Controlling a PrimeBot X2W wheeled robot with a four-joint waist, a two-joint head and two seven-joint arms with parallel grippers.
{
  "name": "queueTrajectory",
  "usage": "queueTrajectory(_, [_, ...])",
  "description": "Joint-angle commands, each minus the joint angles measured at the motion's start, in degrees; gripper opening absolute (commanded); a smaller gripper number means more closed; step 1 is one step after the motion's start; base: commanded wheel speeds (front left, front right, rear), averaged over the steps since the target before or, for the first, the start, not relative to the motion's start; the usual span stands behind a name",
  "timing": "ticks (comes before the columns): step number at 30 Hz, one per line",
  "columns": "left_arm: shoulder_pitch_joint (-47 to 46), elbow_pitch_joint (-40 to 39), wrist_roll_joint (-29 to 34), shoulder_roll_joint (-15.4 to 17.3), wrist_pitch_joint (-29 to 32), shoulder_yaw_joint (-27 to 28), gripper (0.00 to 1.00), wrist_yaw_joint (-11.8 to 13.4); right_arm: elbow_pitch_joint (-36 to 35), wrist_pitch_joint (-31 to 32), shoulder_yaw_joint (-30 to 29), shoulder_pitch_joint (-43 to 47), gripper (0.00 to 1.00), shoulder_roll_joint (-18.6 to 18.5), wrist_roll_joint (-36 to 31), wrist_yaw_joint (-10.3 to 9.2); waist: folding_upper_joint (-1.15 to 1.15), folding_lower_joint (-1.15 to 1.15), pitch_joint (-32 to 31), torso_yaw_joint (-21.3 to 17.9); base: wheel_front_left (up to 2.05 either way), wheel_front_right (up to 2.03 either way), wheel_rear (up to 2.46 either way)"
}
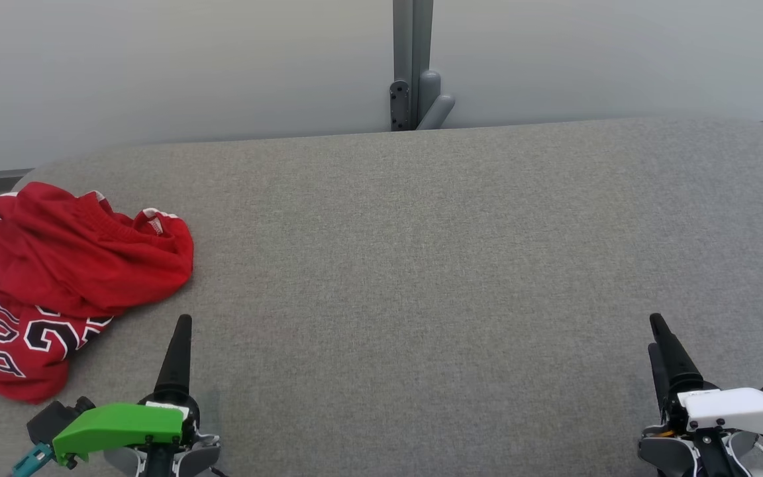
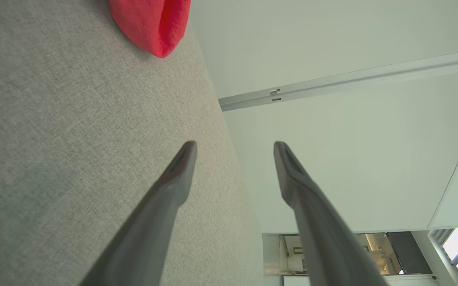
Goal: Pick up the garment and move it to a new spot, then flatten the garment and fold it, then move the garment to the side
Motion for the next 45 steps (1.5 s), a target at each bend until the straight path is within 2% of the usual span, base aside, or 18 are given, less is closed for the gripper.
queueTrajectory(1, [-1.28, -1.28, 3.0, 0.19, -0.55, 0.28, 1.0, -0.2, -1.31, -0.66, 0.34, -1.12, 1.0, -0.3, -2.57, 0.01, 0.0, 0.0, 0.01, -0.01, 0.0, 0.0, 0.0])
queueTrajectory(8, [-0.78, -2.84, 13.77, -0.07, -2.11, 1.23, 1.0, -0.23, -3.24, -2.36, 1.47, -1.08, 1.0, -0.37, -14.07, 0.01, 0.0, 0.0, 0.05, -0.12, 0.0, 0.0, 0.0])
queueTrajectory(16, [-0.3, -4.53, 22.65, -0.03, -3.55, -0.16, 1.0, -0.19, -5.03, -3.96, 3.55, -0.95, 1.0, -0.46, -24.02, 0.02, 0.0, 0.0, 0.07, -0.15, 0.0, 0.0, 0.0])
queueTrajectory(21, [-0.14, -5.82, 29.78, 0.0, -4.52, -1.72, 1.0, 0.79, -6.55, -5.04, 5.07, -0.87, 1.0, -0.5, -30.72, 0.02, 0.0, 0.0, 0.05, -0.24, 0.0, 0.0, 0.0])
queueTrajectory(26, [0.11, -7.17, 35.48, 0.04, -5.42, -3.11, 1.0, 2.24, -6.95, -6.03, 5.91, -0.59, 1.0, -0.55, -34.45, 0.02, 0.0, 0.0, -0.06, -0.37, 0.0, 0.0, 0.0])
queueTrajectory(33, [0.27, -8.66, 41.54, 0.55, -6.68, -4.95, 1.0, 3.98, -8.62, -7.39, 5.31, -0.39, 1.0, -0.63, -38.61, 0.03, 0.0, 0.0, -0.13, -0.44, 0.0, 0.0, 0.0])
queueTrajectory(45, [0.61, -9.16, 48.98, 0.98, -8.58, -6.46, 1.0, 6.01, -8.36, -9.48, 6.6, 0.05, 1.0, -0.7, -50.13, 0.03, 0.0, 0.0, -0.32, -0.42, 0.0, 0.0, 0.0])
